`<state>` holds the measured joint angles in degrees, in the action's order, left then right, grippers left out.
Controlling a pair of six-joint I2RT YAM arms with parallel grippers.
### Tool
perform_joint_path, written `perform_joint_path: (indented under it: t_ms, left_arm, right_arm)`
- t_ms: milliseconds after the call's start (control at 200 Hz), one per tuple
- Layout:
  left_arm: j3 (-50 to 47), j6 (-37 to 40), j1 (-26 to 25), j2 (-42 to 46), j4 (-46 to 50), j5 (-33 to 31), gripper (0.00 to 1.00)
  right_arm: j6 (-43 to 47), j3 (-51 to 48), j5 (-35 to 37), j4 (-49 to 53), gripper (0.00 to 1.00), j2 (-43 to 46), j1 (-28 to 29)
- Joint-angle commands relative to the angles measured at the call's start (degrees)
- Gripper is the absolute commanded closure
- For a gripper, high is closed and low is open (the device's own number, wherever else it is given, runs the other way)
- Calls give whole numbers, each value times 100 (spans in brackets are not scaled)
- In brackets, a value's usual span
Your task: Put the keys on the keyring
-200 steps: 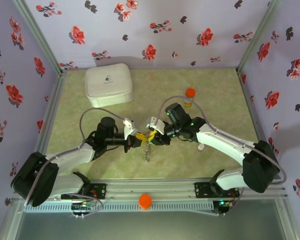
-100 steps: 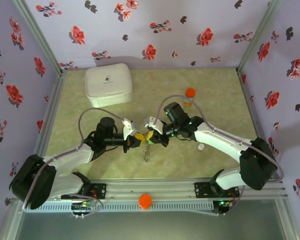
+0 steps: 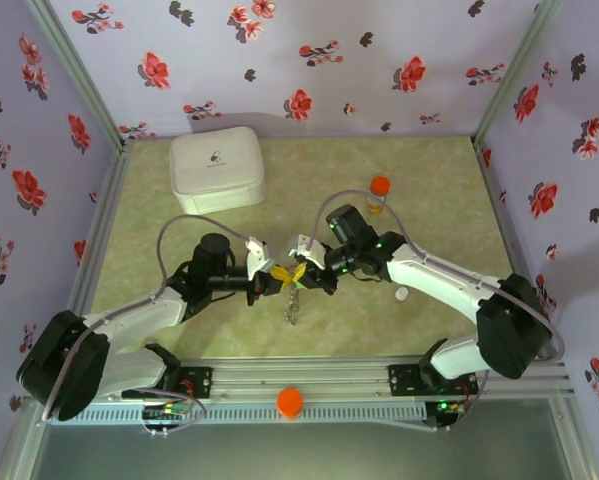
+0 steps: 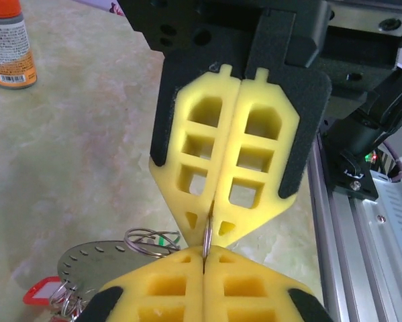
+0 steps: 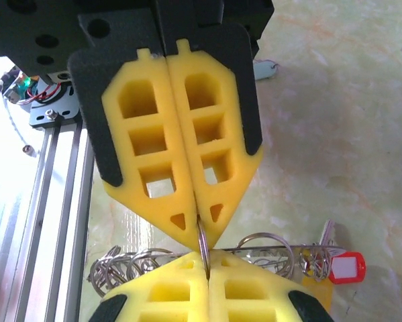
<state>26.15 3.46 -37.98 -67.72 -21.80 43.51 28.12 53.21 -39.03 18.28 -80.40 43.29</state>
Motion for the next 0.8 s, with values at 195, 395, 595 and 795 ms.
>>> perform_joint_path:
  t_ms: [195, 395, 595, 795]
  left_arm:
    - [286, 185, -227, 637, 450, -749, 100]
    - [965, -103, -629, 1315, 2289, -2625, 100]
    - [1813, -1149, -1078, 1126, 3626, -4215, 100]
    - [2719, -2755, -1104, 934, 4326, -4239, 100]
  right_arm:
    - [-325, -337, 973, -640, 67, 806, -52]
    - [-820, -720, 626, -1107, 72, 1579, -2]
    - [-1132, -954, 655, -1919, 78, 1275, 1394]
    - [-2559, -1895, 2710, -5005, 71, 612, 1991]
